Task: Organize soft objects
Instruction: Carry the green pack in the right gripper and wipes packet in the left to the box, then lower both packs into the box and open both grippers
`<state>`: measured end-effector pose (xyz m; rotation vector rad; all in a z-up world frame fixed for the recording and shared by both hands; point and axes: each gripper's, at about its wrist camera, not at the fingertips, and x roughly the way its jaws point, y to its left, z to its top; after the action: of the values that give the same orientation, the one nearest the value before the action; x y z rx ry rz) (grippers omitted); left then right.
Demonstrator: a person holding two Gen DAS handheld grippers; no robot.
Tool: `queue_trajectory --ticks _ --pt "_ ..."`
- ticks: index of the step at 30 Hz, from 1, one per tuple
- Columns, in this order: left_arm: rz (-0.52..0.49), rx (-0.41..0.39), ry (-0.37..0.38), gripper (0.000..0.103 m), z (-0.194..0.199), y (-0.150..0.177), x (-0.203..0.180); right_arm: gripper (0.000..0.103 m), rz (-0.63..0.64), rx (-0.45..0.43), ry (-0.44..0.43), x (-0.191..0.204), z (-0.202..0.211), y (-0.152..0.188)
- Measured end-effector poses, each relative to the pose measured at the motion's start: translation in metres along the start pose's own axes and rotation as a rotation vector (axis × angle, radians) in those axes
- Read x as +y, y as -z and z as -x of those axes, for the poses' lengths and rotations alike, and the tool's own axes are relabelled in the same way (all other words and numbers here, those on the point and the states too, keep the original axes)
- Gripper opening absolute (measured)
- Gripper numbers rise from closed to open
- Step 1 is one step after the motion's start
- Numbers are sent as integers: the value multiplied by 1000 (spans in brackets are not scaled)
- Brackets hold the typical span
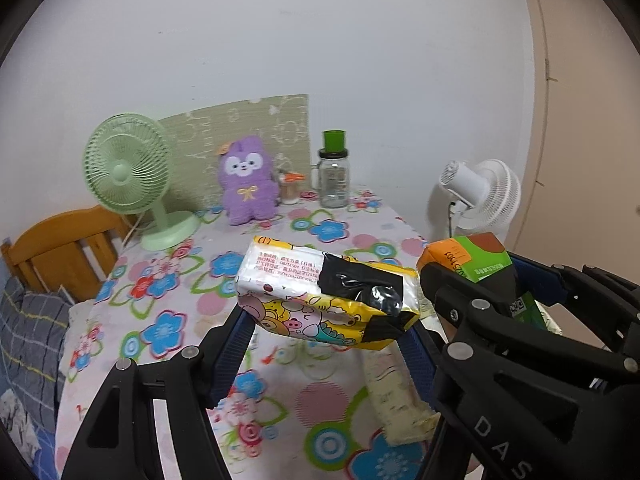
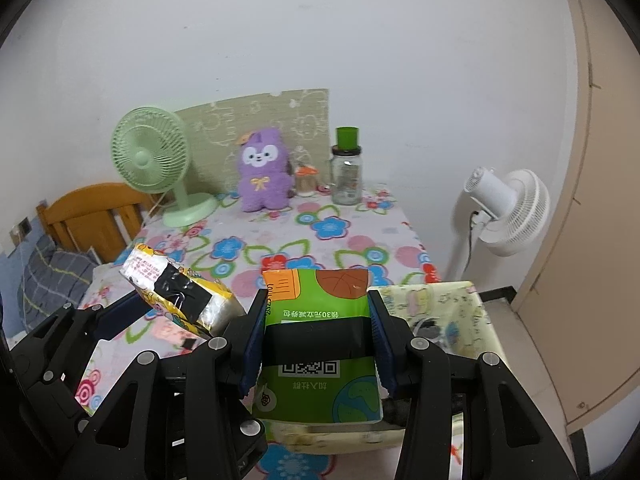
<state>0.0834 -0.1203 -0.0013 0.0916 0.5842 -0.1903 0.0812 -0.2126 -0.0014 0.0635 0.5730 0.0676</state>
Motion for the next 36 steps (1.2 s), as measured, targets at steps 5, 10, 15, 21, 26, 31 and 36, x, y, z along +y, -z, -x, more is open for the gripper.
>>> queue_trajectory --ticks 5,10,15,21,26,31,36 --pt "-24 7 30 73 -9 -3 -20 50 -20 10 27 -20 -7 1" --pt "-48 19 55 73 -20 -5 -39 50 -43 23 54 -42 -13 3" --pt "-71 35 80 73 -31 -5 -56 50 -68 41 76 -62 -22 6" --pt "-89 63 104 75 -44 -4 -72 50 -89 64 102 -79 -32 10" --pt "-108 97 111 77 -58 0 -80 50 -105 94 116 -91 -42 16" --pt "-134 112 86 89 -67 3 -85 52 -131 133 108 -96 -57 21" --pt "-134 128 94 92 -73 4 -82 62 -133 148 112 -95 -65 23"
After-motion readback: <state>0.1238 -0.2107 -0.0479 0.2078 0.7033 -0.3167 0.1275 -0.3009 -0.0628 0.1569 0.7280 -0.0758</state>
